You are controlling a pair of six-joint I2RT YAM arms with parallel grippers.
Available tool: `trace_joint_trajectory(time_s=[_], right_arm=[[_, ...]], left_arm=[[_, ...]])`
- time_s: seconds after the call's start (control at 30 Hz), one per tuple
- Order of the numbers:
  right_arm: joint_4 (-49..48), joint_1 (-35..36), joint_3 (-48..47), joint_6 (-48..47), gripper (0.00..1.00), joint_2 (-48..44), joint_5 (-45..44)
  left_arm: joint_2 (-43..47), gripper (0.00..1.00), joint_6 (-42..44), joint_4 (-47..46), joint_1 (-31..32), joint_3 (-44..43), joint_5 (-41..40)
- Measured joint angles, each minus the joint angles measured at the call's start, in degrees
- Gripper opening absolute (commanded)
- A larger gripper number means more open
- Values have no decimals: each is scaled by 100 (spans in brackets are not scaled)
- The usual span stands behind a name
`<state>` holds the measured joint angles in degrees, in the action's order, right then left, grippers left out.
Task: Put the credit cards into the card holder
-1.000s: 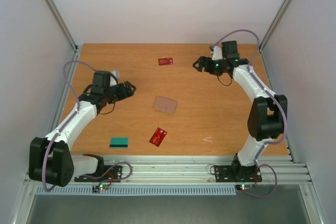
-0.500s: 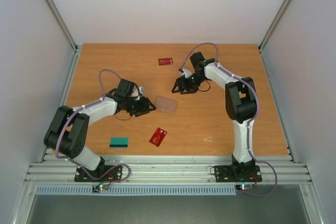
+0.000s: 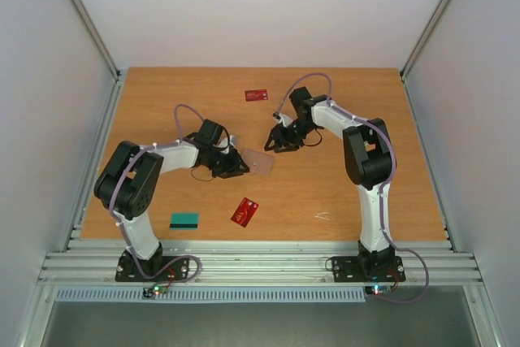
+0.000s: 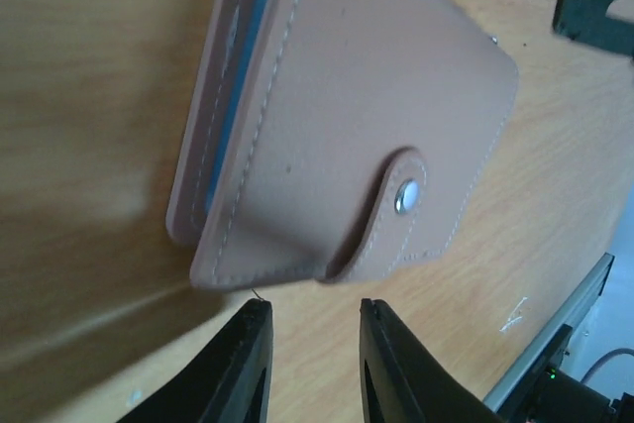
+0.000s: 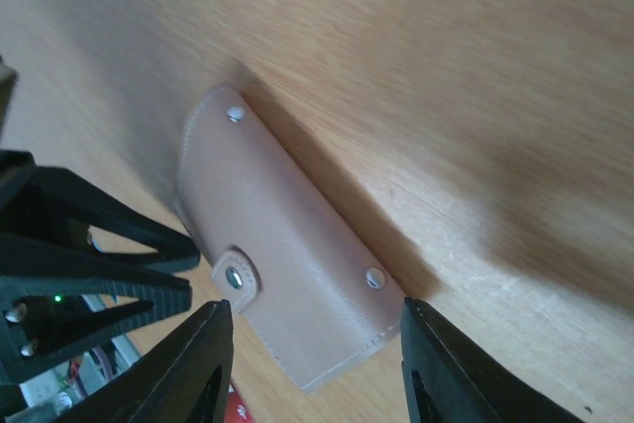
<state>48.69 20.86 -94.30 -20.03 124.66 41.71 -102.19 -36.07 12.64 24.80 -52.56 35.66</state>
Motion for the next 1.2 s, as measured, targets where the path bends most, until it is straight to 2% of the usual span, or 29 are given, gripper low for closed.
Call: trace_joint_trajectory(time_s=[0.27, 0.5, 0.63, 0.9, 1.03, 1.2], right_arm=[[-223, 24, 776, 98, 45, -74, 57], [-671, 267, 2020, 511, 45, -896, 343], [-726, 378, 2343, 791, 48, -1388, 365], [-503, 350, 1860, 933, 57, -1617, -404], [-269, 299, 1147, 916, 59, -1143, -793], [-55, 214, 490, 835, 59, -343, -1003]], left_arm=[[-479, 27, 297, 192, -2, -649, -223], [-828, 32, 695, 531, -101, -1447, -389], [-868, 36, 1158, 933, -125, -1805, -619], [-498, 43, 1888, 1797, 35, -1912, -1449], [-461, 42, 2004, 1993, 317, -2074, -1744], [-505, 36, 2017, 2122, 640, -2343, -1917]])
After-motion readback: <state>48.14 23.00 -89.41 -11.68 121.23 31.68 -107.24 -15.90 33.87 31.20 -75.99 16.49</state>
